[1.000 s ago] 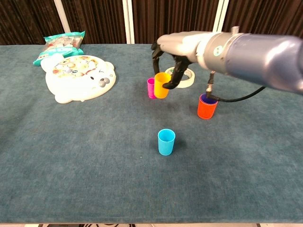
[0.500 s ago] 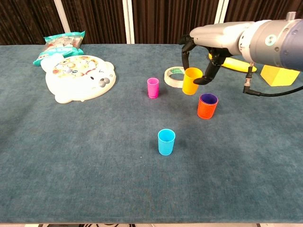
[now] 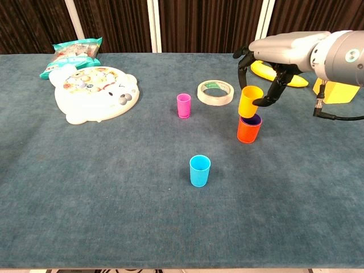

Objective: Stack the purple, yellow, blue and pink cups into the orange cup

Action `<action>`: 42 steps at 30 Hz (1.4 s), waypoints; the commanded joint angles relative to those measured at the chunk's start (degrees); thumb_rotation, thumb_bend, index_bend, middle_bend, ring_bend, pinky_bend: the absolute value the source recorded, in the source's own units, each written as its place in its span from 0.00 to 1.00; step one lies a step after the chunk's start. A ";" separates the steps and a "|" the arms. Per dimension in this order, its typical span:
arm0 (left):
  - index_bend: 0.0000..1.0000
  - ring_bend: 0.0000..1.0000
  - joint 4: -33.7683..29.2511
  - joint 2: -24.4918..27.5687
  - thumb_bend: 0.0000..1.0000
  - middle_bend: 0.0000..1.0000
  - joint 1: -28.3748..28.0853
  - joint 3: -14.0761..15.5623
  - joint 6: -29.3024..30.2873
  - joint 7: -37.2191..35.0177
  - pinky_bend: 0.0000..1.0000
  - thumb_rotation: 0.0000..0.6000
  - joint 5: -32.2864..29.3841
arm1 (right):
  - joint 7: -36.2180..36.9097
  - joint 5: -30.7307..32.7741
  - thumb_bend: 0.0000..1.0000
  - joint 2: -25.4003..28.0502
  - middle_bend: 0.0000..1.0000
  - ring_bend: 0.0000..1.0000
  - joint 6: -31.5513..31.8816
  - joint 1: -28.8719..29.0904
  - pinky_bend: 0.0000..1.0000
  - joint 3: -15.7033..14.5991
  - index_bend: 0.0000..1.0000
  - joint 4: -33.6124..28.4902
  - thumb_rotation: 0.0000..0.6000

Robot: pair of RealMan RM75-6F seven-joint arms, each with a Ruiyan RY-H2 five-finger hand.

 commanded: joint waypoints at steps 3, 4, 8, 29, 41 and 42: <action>0.05 0.00 -0.02 0.00 0.31 0.05 0.03 -0.01 -0.04 0.01 0.00 1.00 -0.15 | 0.52 -0.62 0.41 0.55 0.00 0.01 -0.26 -0.47 0.04 -0.31 0.49 -0.11 1.00; 0.05 0.00 -0.03 0.00 0.31 0.05 0.03 -0.01 -0.06 0.03 0.00 1.00 -0.14 | 0.55 -0.69 0.41 0.58 0.00 0.01 -0.32 -0.52 0.04 -0.39 0.49 -0.14 1.00; 0.05 0.00 -0.09 -0.02 0.31 0.05 0.01 0.04 -0.02 0.17 0.00 1.00 0.00 | 0.83 -1.01 0.40 0.38 0.00 0.01 -0.63 -0.80 0.04 -0.72 0.49 0.24 1.00; 0.05 0.00 0.02 0.02 0.31 0.05 0.01 -0.04 -0.03 0.07 0.00 1.00 -0.10 | 1.25 -0.48 0.40 -2.44 0.00 0.01 -2.26 -1.24 0.04 -1.60 0.27 3.68 1.00; 0.05 0.00 0.07 0.01 0.31 0.05 0.00 -0.09 -0.05 0.01 0.00 1.00 -0.17 | 2.53 -1.77 0.40 -1.10 0.00 0.01 -1.22 -1.75 0.04 -0.25 0.04 0.34 1.00; 0.05 0.00 0.06 0.02 0.31 0.05 0.00 -0.09 -0.04 0.00 0.00 1.00 -0.16 | 2.73 -2.11 0.40 -0.74 0.00 0.01 -1.05 -1.90 0.04 -0.21 0.06 -0.24 1.00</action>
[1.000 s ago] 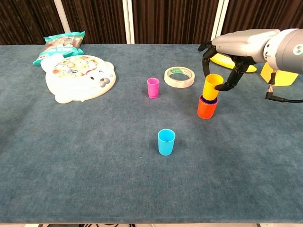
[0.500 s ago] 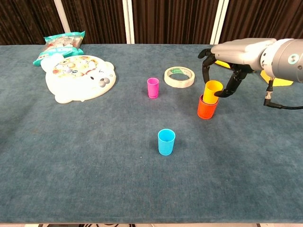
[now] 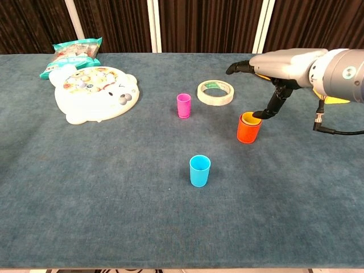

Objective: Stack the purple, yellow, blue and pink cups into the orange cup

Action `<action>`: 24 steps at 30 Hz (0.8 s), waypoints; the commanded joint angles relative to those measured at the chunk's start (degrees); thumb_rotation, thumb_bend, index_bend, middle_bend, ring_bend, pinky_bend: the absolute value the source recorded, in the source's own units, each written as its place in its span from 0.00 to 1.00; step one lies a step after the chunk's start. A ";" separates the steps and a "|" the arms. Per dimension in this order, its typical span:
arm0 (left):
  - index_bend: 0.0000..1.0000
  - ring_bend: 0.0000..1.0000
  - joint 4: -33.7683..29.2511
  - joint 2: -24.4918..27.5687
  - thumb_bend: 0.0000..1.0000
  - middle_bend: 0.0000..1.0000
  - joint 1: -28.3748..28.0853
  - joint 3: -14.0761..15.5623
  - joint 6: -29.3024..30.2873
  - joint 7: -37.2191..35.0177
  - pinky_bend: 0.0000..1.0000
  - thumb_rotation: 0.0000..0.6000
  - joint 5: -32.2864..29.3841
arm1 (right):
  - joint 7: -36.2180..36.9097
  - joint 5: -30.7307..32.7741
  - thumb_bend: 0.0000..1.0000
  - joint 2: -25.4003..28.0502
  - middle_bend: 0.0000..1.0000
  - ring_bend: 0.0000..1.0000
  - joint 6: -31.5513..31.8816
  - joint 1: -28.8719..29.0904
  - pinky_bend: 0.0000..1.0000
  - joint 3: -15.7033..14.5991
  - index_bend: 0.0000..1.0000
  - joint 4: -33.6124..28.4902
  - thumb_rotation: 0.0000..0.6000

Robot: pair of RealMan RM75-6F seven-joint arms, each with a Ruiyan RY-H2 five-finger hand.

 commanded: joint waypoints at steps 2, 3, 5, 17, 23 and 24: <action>0.05 0.00 0.00 0.01 0.31 0.05 0.04 -0.01 0.06 -0.02 0.00 1.00 -0.03 | 1.29 -3.16 0.40 3.02 0.00 0.01 1.34 -1.33 0.04 -0.06 0.09 -4.55 1.00; 0.05 0.00 -0.01 0.02 0.31 0.05 0.04 -0.02 0.07 -0.04 0.00 1.00 -0.04 | 1.44 -3.90 0.41 3.59 0.00 0.01 1.61 -1.66 0.04 -0.30 0.11 -5.41 1.00; 0.05 0.00 -0.04 0.02 0.31 0.05 0.05 -0.05 0.07 -0.07 0.00 1.00 -0.09 | 1.92 -6.66 0.40 5.34 0.00 0.01 2.78 -2.98 0.04 -1.40 0.12 -8.33 1.00; 0.05 0.00 -0.35 -0.01 0.31 0.05 0.09 -0.02 0.29 0.24 0.00 1.00 0.10 | 1.77 -25.80 0.41 6.28 0.00 0.01 7.78 -11.17 0.04 -12.66 0.16 -15.52 1.00; 0.05 0.00 -0.27 -0.02 0.31 0.05 0.04 0.00 0.15 0.29 0.00 1.00 0.08 | 0.37 -29.29 0.40 1.47 0.00 0.01 8.86 -12.65 0.04 -13.16 0.16 -12.12 1.00; 0.05 0.00 -0.27 -0.04 0.31 0.05 0.03 0.00 0.14 0.28 0.00 1.00 0.08 | 0.26 -29.38 0.40 0.98 0.00 0.01 8.95 -12.77 0.04 -13.08 0.16 -11.79 1.00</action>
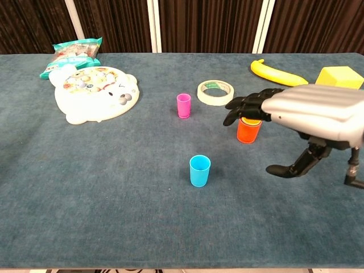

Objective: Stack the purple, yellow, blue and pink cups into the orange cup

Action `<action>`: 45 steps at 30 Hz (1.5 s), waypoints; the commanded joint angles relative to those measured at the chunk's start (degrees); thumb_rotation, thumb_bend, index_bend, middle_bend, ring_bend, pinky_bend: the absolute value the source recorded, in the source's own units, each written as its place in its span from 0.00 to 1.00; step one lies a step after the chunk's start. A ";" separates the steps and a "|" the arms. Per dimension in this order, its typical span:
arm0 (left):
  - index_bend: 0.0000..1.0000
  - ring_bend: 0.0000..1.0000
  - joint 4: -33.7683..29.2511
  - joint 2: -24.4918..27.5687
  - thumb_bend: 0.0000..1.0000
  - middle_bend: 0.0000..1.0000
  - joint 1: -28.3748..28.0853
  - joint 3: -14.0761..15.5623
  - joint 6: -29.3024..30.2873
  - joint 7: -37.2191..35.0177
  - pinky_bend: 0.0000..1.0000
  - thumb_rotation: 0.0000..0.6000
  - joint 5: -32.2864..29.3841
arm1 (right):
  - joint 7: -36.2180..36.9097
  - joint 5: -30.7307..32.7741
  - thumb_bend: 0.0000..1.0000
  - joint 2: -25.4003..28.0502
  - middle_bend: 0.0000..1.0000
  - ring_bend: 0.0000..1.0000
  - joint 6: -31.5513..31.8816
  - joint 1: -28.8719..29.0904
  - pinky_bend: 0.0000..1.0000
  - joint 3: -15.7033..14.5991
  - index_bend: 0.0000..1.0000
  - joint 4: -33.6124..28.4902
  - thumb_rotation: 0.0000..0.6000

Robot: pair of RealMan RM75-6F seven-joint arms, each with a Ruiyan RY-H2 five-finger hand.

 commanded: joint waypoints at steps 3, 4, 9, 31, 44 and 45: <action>0.05 0.00 0.07 -0.07 0.31 0.05 -0.04 0.01 -0.11 -0.04 0.00 1.00 -0.04 | -1.62 -1.06 0.40 -4.19 0.00 0.01 0.60 -0.92 0.04 0.61 0.17 2.94 1.00; 0.05 0.00 0.07 -0.08 0.31 0.05 -0.05 -0.01 -0.15 -0.08 0.00 1.00 -0.09 | -2.14 -0.94 0.40 -4.96 0.00 0.01 0.35 -0.83 0.04 0.89 0.18 3.40 1.00; 0.05 0.00 0.07 -0.10 0.31 0.05 -0.09 0.01 -0.21 -0.08 0.00 1.00 -0.04 | -3.63 1.20 0.40 -8.21 0.00 0.01 -1.67 0.04 0.04 2.75 0.19 5.31 1.00; 0.05 0.00 0.32 -0.11 0.31 0.05 -0.14 -0.16 -0.35 -0.45 0.00 1.00 -0.39 | -5.79 9.16 0.40 -15.92 0.00 0.01 -7.29 4.11 0.04 9.46 0.32 11.79 1.00; 0.05 0.00 0.36 -0.13 0.31 0.05 -0.15 -0.17 -0.44 -0.48 0.00 1.00 -0.48 | -5.74 10.24 0.40 -17.21 0.00 0.01 -8.11 4.81 0.04 10.34 0.37 13.76 1.00; 0.05 0.00 0.36 -0.13 0.31 0.05 -0.16 -0.17 -0.45 -0.47 0.00 1.00 -0.47 | -5.73 10.27 0.40 -17.24 0.00 0.01 -8.11 4.81 0.04 10.35 0.37 13.79 1.00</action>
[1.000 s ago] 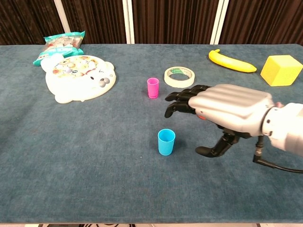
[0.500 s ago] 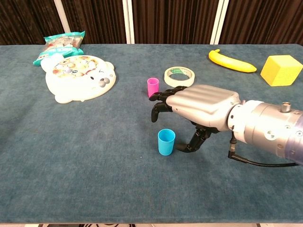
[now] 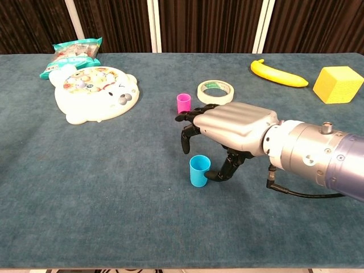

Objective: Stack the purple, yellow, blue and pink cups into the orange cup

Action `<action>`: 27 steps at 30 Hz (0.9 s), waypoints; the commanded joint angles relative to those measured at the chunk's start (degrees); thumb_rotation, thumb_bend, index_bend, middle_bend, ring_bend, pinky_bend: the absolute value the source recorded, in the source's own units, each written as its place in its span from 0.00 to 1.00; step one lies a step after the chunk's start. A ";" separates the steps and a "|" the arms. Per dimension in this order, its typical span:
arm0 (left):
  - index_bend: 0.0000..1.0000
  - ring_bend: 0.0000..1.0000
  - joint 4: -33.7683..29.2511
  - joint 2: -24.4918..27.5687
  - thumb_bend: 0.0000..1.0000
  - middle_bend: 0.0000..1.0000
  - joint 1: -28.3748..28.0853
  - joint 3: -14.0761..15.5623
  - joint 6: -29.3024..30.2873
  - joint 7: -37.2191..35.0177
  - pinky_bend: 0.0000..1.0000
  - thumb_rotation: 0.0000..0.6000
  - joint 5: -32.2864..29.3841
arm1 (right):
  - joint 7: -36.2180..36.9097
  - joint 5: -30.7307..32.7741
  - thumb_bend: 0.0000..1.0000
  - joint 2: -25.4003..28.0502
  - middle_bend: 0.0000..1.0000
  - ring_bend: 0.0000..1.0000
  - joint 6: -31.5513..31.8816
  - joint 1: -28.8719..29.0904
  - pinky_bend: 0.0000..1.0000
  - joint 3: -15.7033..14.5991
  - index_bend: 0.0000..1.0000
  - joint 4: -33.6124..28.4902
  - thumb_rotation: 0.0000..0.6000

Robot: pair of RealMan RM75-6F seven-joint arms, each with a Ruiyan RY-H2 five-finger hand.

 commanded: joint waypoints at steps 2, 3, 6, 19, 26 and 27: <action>0.05 0.00 0.02 -0.02 0.31 0.05 -0.02 0.05 -0.02 0.08 0.00 1.00 0.10 | 0.17 0.18 0.41 -0.08 0.00 0.01 -0.09 0.02 0.04 0.08 0.38 0.08 1.00; 0.05 0.00 0.02 -0.02 0.31 0.05 -0.02 0.05 -0.01 0.08 0.00 1.00 0.11 | 0.19 0.18 0.41 -0.09 0.00 0.01 -0.10 0.03 0.04 0.10 0.38 0.10 1.00; 0.05 0.00 0.02 -0.03 0.31 0.05 0.01 0.03 0.03 0.05 0.00 1.00 0.05 | 0.29 0.10 0.41 -0.13 0.00 0.01 -0.16 0.05 0.05 0.06 0.41 0.13 1.00; 0.05 0.00 0.06 -0.03 0.31 0.05 0.01 0.08 0.00 0.14 0.00 1.00 0.08 | 0.63 0.46 0.42 -0.07 0.00 0.01 -0.36 0.02 0.05 0.02 0.44 0.39 1.00; 0.05 0.00 0.05 -0.03 0.31 0.05 0.01 0.09 -0.03 0.13 0.00 1.00 0.07 | 1.04 0.34 0.44 -0.01 0.00 0.02 -0.12 -0.04 0.06 0.27 0.49 0.19 1.00; 0.05 0.00 0.03 -0.03 0.31 0.05 0.02 0.08 0.00 0.10 0.00 1.00 0.07 | 1.16 0.29 0.44 0.00 0.00 0.02 -0.06 -0.06 0.06 0.34 0.50 0.10 1.00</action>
